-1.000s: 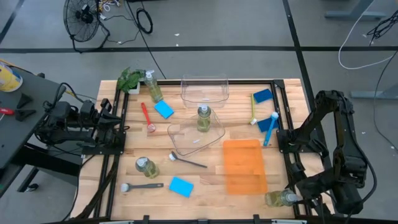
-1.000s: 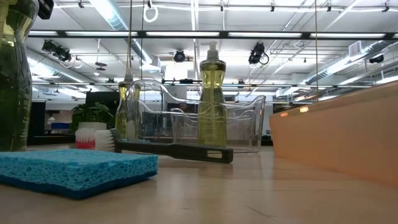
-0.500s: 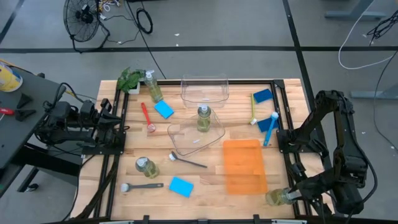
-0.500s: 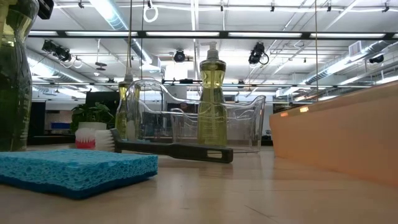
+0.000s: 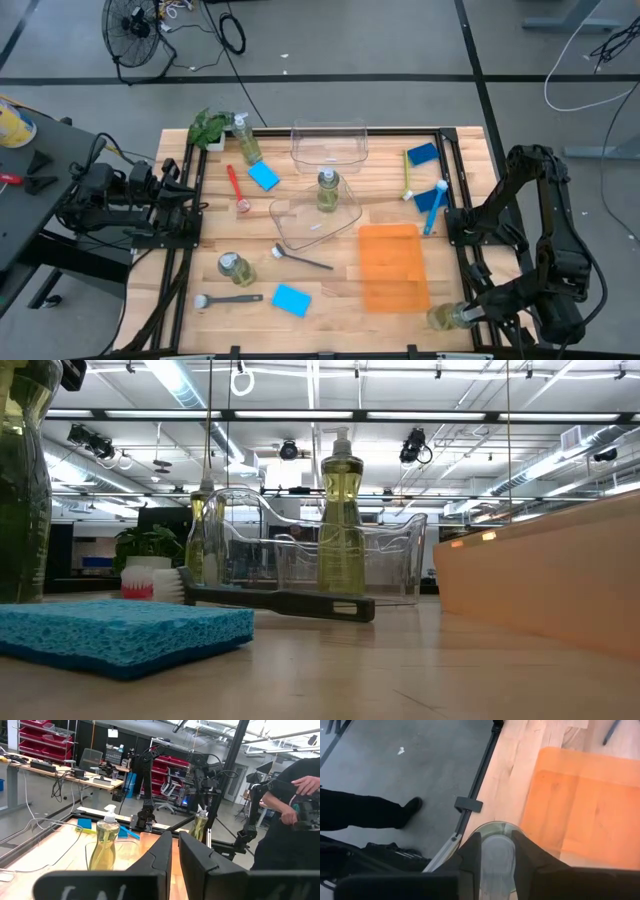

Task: Pick & Place Kitchen Sink Supplies
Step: Put the green dish soap into the bottom transparent bin

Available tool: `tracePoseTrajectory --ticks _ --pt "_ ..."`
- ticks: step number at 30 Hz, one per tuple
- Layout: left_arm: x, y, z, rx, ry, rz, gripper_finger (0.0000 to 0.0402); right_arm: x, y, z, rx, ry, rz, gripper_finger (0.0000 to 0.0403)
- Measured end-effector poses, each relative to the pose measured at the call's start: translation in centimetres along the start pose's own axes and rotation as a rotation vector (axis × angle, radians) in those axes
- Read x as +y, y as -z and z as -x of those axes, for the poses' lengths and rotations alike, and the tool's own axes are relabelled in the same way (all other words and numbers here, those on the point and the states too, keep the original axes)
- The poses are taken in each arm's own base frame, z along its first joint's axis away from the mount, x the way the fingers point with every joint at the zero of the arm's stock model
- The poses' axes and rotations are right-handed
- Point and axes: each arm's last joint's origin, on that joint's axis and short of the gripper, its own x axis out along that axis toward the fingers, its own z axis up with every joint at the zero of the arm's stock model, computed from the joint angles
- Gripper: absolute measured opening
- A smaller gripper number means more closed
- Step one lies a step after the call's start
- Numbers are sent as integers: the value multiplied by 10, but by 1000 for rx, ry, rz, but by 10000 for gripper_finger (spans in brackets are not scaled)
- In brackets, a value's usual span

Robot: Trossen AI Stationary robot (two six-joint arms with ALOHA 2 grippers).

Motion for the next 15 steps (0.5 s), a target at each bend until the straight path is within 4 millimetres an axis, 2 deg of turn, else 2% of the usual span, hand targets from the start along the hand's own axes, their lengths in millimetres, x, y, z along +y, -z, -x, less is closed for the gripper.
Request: tracePoseTrajectory --ticks 15 --pt "0 0 0 0 0 0 37 5 -1 -1 4 -55 36 68"
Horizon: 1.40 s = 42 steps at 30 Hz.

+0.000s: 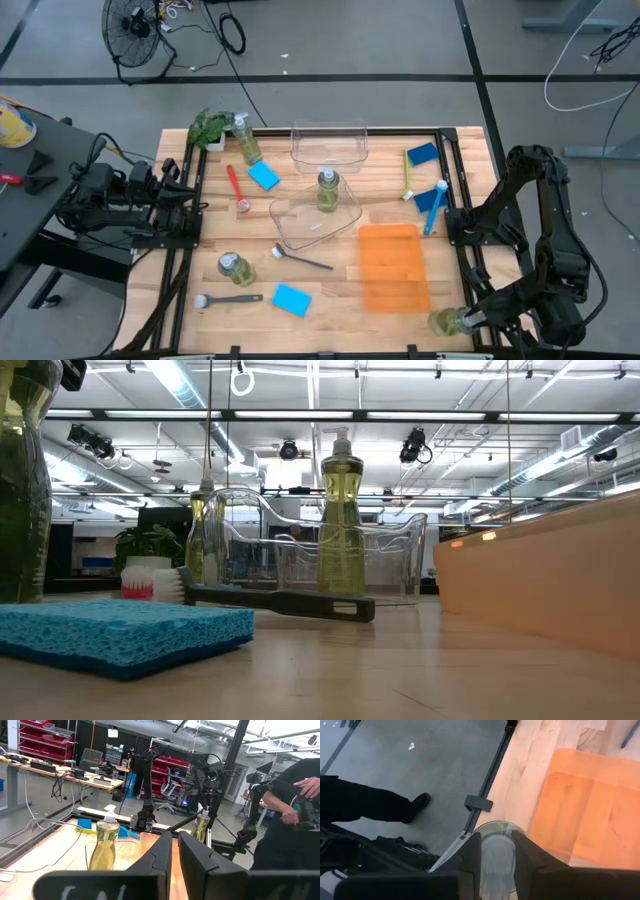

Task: Pick & Place Kitchen Sink Supplies
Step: Put the green dish soap into the bottom transparent bin

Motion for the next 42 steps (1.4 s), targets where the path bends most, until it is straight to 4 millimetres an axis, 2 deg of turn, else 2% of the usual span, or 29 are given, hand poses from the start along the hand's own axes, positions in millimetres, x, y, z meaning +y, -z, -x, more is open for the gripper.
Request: tracePoseTrajectory --ticks 9,24,35,42 --pt "0 0 0 0 0 0 37 2 -7 7 -14 -23 18 66" --pt "0 0 0 0 0 0 37 2 -31 38 -69 -81 84 66" --pt "0 0 0 0 0 0 37 -5 -56 59 -143 -106 125 66" --pt "0 0 0 0 0 0 37 -14 -71 61 -187 -75 155 66"
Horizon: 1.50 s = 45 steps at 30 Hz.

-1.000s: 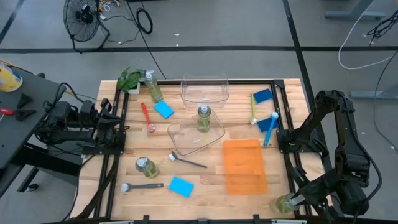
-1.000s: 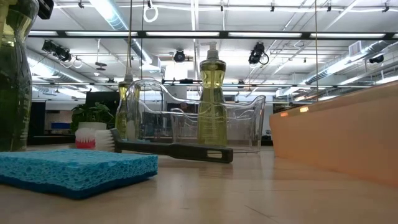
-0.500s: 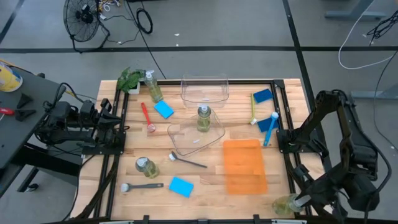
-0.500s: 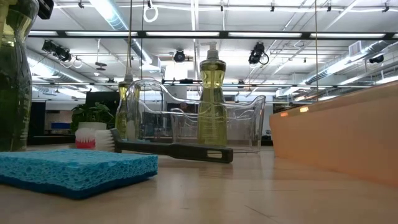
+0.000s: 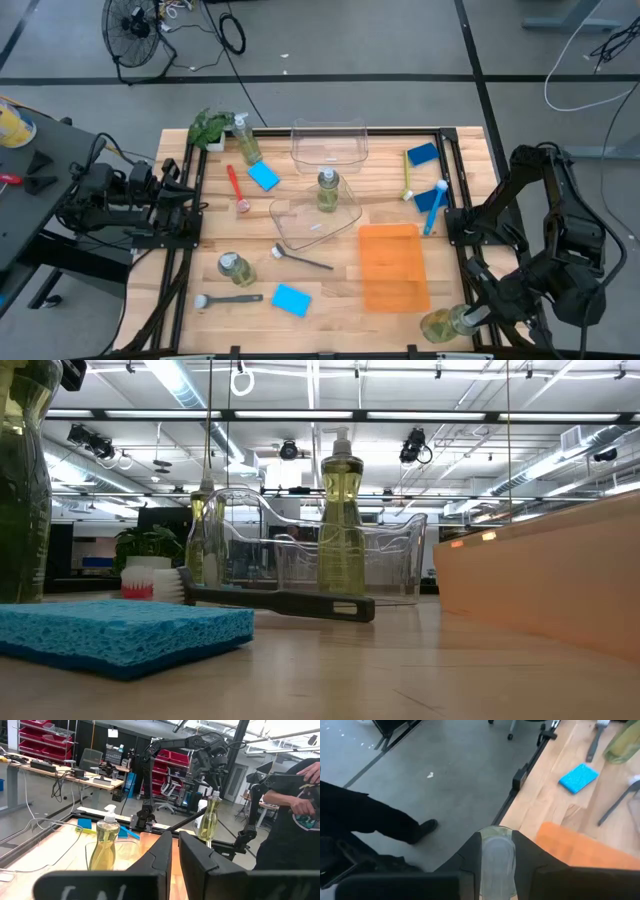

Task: Pick & Place Kitchen Sink Supplies
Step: Put the green dish soap into the bottom transparent bin

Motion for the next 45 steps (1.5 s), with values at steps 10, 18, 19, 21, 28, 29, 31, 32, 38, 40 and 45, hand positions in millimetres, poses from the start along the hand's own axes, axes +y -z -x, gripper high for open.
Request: tracePoseTrajectory --ticks 10,18,19,21,28,29,31,32,38,40,45 --pt "0 0 0 0 0 0 37 -25 -14 -10 -17 98 47 66" --pt "0 0 0 0 0 0 37 -52 -26 -16 -36 190 54 66" --pt "0 0 0 0 0 0 37 -55 -28 -17 -40 202 56 66" --pt "0 0 0 0 0 0 37 -63 -33 -18 -54 228 57 66" --pt "0 0 0 0 0 0 37 -95 -49 -21 -118 335 79 66" --pt "0 0 0 0 0 0 37 -100 -51 -21 -124 352 81 66" --pt "0 0 0 0 0 0 37 -111 -55 -20 -135 390 79 66" --pt "0 0 0 0 0 0 37 -118 -57 -20 -140 413 80 66" --pt "0 0 0 0 0 0 37 -158 -66 -14 -174 556 76 66" --pt "0 0 0 0 0 0 37 -171 -69 -11 -188 606 70 66" --pt "0 0 0 0 -1 0 37 -198 -72 -2 -212 708 54 66"
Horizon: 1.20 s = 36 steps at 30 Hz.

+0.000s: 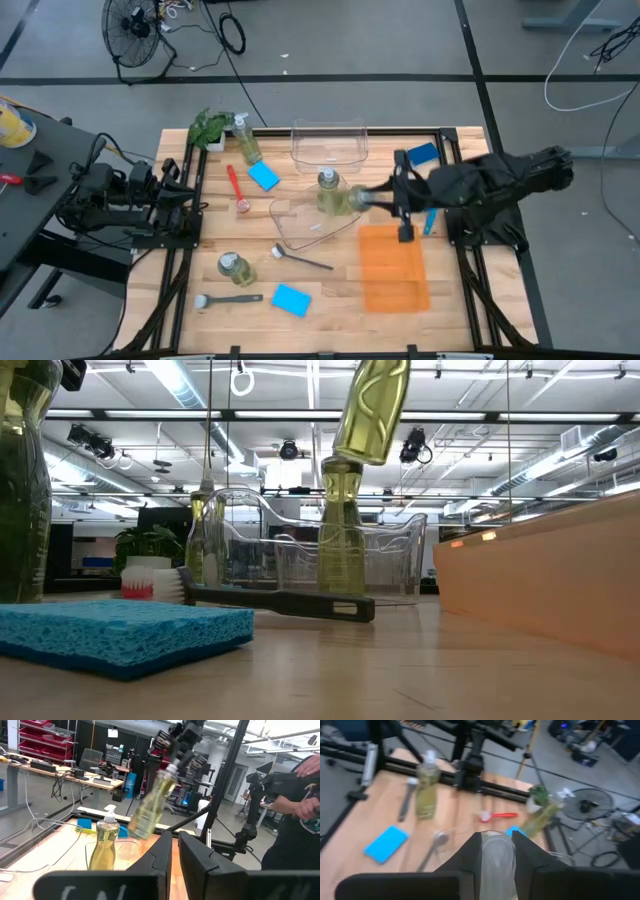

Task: Pick & Place Kitchen Sink Supplies
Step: Put the green dish soap into the bottom transparent bin

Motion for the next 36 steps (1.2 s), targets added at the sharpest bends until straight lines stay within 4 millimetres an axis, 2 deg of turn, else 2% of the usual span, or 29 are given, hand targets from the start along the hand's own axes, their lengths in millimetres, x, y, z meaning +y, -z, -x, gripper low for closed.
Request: tracePoseTrajectory --ticks 9,18,26,36 --pt "0 0 0 0 0 0 37 -29 0 -10 -27 25 -71 66" --pt "0 0 0 0 0 0 37 -35 5 -35 -1 27 -101 66" --pt "0 0 0 1 0 0 37 -32 25 -69 83 12 -124 66" --pt "0 0 0 0 1 0 37 -37 62 -97 163 15 -213 66"
